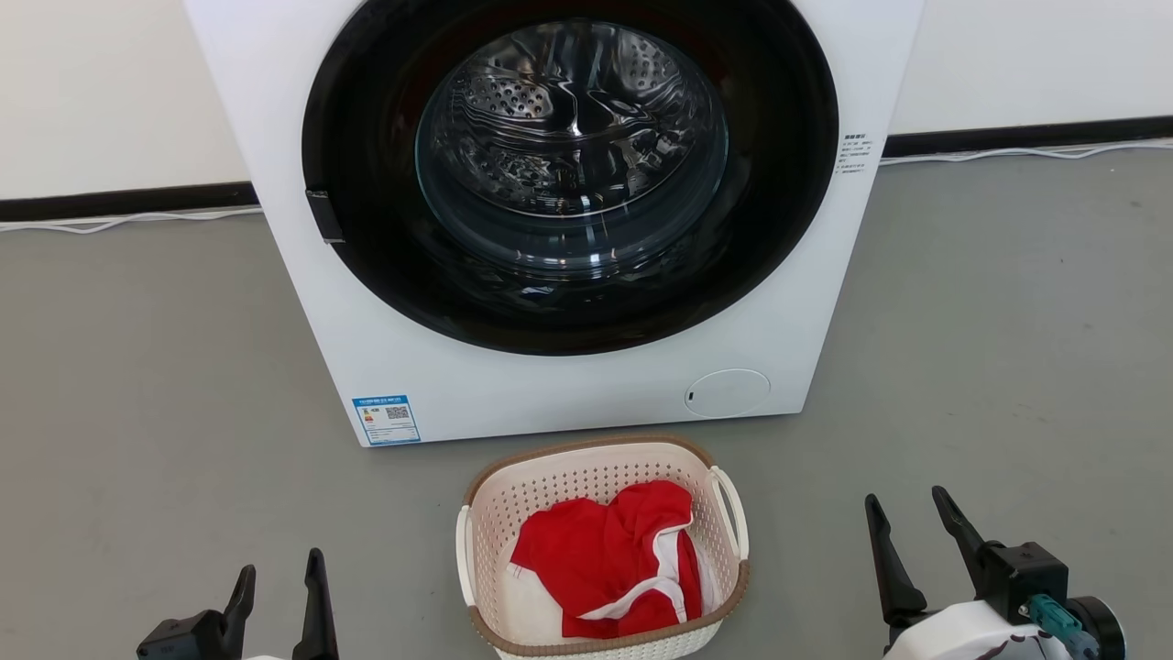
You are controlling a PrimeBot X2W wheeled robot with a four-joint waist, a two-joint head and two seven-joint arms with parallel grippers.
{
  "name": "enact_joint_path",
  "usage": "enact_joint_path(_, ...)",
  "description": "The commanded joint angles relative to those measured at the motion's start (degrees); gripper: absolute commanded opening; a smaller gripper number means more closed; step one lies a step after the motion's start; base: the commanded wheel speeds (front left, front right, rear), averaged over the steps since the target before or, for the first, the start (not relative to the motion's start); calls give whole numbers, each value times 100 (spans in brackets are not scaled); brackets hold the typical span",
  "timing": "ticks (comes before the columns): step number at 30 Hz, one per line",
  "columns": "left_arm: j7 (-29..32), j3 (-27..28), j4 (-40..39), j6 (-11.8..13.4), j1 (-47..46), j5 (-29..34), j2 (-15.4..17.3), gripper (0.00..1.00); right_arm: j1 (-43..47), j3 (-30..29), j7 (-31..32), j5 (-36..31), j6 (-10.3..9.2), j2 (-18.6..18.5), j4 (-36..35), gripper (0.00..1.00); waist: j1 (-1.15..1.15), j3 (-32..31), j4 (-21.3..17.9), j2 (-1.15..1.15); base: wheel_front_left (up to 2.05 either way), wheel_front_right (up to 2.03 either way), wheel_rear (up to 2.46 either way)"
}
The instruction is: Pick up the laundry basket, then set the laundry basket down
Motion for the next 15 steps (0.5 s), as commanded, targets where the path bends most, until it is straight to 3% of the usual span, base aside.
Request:
enact_joint_path(1,-73,179,-124,18,-283,64,57,100,-101,127,-17,-61,36,-12,-126,100,0,-4,-1,0,0,0,0)
enact_joint_path(12,-54,189,-175,29,-226,1,32,100,-93,145,-22,-52,36,-12,-121,100,0,-21,-8,0,0,0,0)
enact_joint_path(13,-15,9,-3,-1,5,-7,-27,0,1,3,1,4,0,0,22,0,0,-21,-8,0,0,0,0)
enact_joint_path(15,-8,-6,123,-3,53,-15,-66,0,30,-1,6,13,-4,11,138,0,0,-21,-7,0,0,0,0)
